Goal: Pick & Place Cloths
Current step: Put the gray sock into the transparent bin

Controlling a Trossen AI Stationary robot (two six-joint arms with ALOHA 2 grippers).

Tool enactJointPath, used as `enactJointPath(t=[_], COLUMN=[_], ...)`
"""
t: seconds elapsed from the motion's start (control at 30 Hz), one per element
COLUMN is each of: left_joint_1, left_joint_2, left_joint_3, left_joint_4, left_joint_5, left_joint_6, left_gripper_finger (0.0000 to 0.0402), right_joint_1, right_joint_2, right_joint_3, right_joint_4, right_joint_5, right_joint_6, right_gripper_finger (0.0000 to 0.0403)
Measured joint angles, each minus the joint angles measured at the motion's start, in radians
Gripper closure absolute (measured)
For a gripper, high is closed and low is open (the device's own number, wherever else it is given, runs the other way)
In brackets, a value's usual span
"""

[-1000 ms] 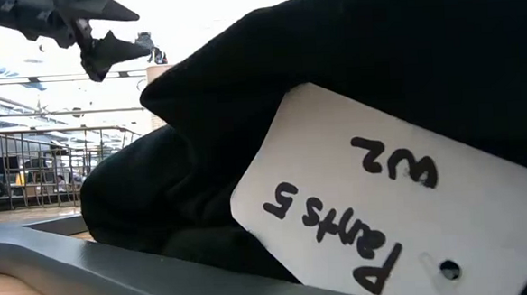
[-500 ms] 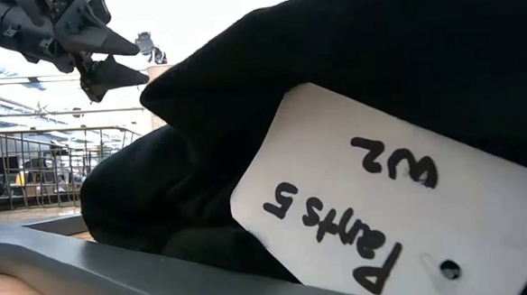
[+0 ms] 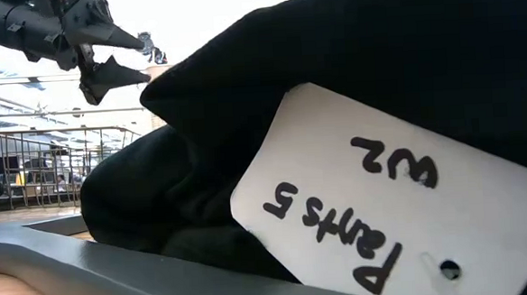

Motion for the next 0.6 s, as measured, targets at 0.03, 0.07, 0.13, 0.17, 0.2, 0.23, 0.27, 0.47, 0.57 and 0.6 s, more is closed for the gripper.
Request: enactJointPath(t=[0.03,0.07,0.13,0.17,0.2,0.23,0.27,0.47,0.57,0.6], left_joint_1=[0.0,0.0,0.0,0.0,0.0,0.0,0.0,-0.002,-0.002,-0.002], left_joint_2=[0.0,0.0,0.0,0.0,0.0,0.0,0.0,0.0,0.013,0.021], left_joint_3=[0.0,0.0,0.0,0.0,0.0,0.0,0.0,0.0,0.0,0.0], left_joint_4=[0.022,0.047,0.113,0.156,0.199,0.244,0.291,0.493,0.544,0.557], left_joint_5=[0.0,0.0,0.0,0.0,0.0,0.0,0.0,-0.027,-0.075,-0.088], left_joint_6=[-0.008,-0.014,-0.017,-0.018,-0.018,-0.02,-0.02,0.012,0.014,0.014], left_gripper_finger=[0.0131,0.0131,0.0131,0.0131,0.0131,0.0131,0.0131,0.0131,0.0131,0.0131], right_joint_1=[-0.006,-0.012,-0.028,-0.037,-0.048,-0.06,-0.071,-0.14,-0.167,-0.174], right_joint_2=[0.0,0.0,0.004,0.009,0.016,0.024,0.032,0.109,0.162,0.181], right_joint_3=[0.0,0.0,0.0,0.0,0.0,0.0,0.0,0.002,0.038,0.063], right_joint_4=[0.071,0.144,0.275,0.335,0.394,0.448,0.501,0.822,0.897,0.898], right_joint_5=[0.0,0.002,0.004,0.006,0.008,0.015,0.026,0.06,0.06,0.058], right_joint_6=[0.007,0.012,0.013,0.014,0.022,0.031,0.038,0.071,0.073,0.071], right_gripper_finger=[0.0402,0.0402,0.0402,0.0402,0.0402,0.0402,0.0402,0.0403,0.0403,0.0403])
